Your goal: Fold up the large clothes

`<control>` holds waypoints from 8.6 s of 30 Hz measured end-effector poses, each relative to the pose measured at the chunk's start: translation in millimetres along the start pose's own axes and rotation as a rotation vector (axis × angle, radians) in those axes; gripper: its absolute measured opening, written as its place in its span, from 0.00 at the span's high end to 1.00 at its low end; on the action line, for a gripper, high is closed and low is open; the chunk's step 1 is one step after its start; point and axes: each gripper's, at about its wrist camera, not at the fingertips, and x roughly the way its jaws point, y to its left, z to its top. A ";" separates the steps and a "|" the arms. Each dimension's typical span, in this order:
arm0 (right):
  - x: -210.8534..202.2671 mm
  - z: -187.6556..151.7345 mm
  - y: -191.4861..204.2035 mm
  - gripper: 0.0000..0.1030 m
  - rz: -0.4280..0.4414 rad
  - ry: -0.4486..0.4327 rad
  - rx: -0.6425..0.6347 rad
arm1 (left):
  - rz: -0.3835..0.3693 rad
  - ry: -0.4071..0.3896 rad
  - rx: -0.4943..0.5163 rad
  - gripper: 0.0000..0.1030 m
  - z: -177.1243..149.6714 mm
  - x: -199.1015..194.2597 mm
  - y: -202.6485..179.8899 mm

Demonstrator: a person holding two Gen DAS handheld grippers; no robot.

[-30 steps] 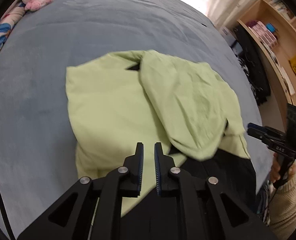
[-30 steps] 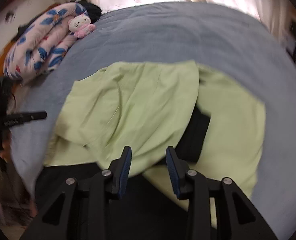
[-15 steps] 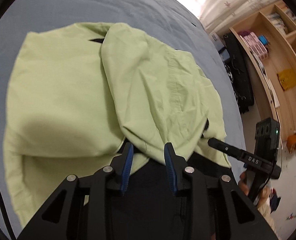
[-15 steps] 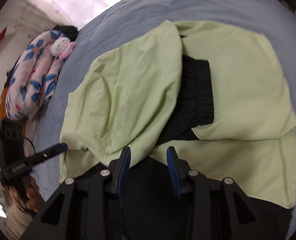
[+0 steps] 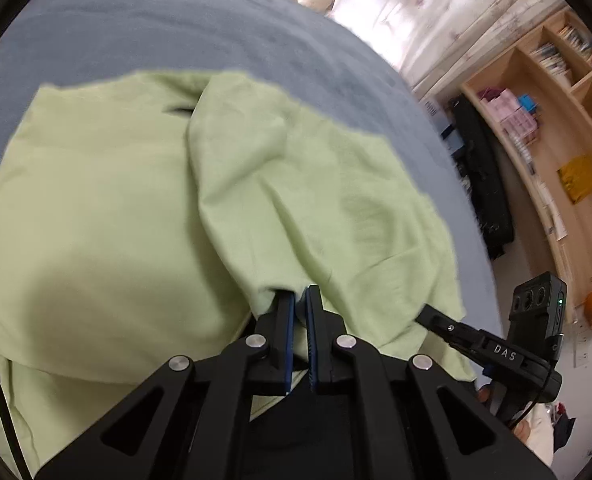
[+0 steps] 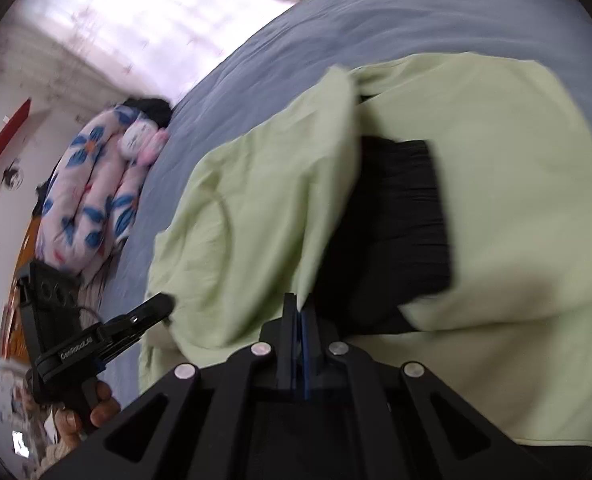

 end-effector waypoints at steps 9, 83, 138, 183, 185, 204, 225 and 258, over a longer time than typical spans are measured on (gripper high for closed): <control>-2.3 -9.0 3.7 0.76 -0.154 0.033 -0.048 | 0.030 0.033 -0.012 0.90 -10.4 -0.3 8.7; -249.5 -195.7 146.6 0.77 -0.261 -0.273 -0.508 | 0.263 -0.264 0.132 0.22 -170.7 -284.9 -27.0; -243.0 -219.5 -88.6 0.81 -0.402 -0.081 -0.303 | 0.167 0.128 -0.114 0.93 -270.9 -195.8 115.0; -75.7 92.6 -81.3 0.84 -0.456 -0.140 0.053 | 0.230 0.073 0.413 0.87 -134.9 -178.2 69.3; -78.4 91.6 -84.8 0.83 -0.436 -0.125 0.062 | 0.231 0.087 0.484 0.87 -145.0 -184.4 63.7; -97.7 80.2 -84.7 0.83 -0.431 -0.132 0.045 | 0.658 -0.008 1.194 0.51 -221.9 -141.3 15.3; -119.1 69.7 -92.1 0.51 -0.200 -0.138 -0.041 | 0.163 -0.037 0.387 0.78 -77.6 -147.1 90.0; -47.3 86.1 -91.7 0.51 -0.214 0.017 -0.184 | -0.088 -0.001 0.175 0.33 -51.9 -156.8 127.3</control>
